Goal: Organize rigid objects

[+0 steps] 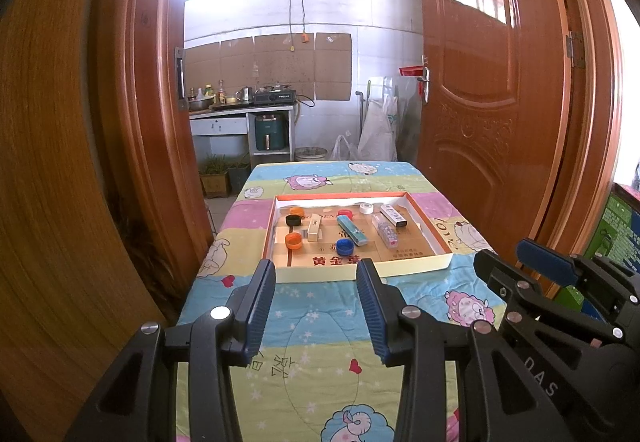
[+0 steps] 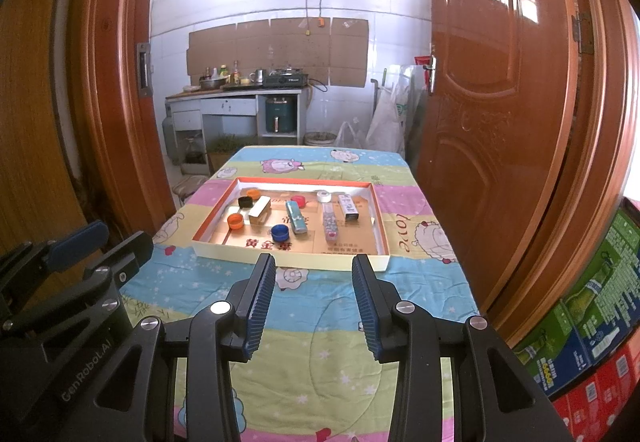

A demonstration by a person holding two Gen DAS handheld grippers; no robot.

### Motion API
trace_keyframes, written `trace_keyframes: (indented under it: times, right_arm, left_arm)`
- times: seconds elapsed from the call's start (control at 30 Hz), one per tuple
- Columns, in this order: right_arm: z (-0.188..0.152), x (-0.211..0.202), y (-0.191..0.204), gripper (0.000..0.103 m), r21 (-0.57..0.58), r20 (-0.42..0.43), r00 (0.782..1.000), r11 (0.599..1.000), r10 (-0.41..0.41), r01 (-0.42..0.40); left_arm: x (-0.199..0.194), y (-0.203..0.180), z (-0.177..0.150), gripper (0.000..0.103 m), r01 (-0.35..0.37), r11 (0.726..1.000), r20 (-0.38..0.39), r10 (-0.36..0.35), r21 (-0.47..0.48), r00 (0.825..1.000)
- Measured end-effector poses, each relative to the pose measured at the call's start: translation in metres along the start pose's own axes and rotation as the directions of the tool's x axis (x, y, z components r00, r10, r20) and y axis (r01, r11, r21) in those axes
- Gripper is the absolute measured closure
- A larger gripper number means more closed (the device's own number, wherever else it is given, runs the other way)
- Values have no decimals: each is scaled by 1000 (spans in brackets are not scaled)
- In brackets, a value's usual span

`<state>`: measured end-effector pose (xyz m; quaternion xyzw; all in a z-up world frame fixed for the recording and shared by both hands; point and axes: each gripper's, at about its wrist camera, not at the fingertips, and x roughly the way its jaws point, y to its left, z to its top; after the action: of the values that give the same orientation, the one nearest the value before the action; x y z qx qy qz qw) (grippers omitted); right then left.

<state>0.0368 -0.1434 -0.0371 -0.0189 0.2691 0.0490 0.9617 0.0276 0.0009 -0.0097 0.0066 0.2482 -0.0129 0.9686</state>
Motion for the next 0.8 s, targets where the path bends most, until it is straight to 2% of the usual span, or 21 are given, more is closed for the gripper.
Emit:
trace_keyframes:
  times: [0.8]
  right_arm:
    - [-1, 0, 1, 62, 1, 0, 1000, 1000, 1, -1]
  left_arm:
    - [-5, 0, -2, 61, 5, 1000, -2, -5, 2, 1000]
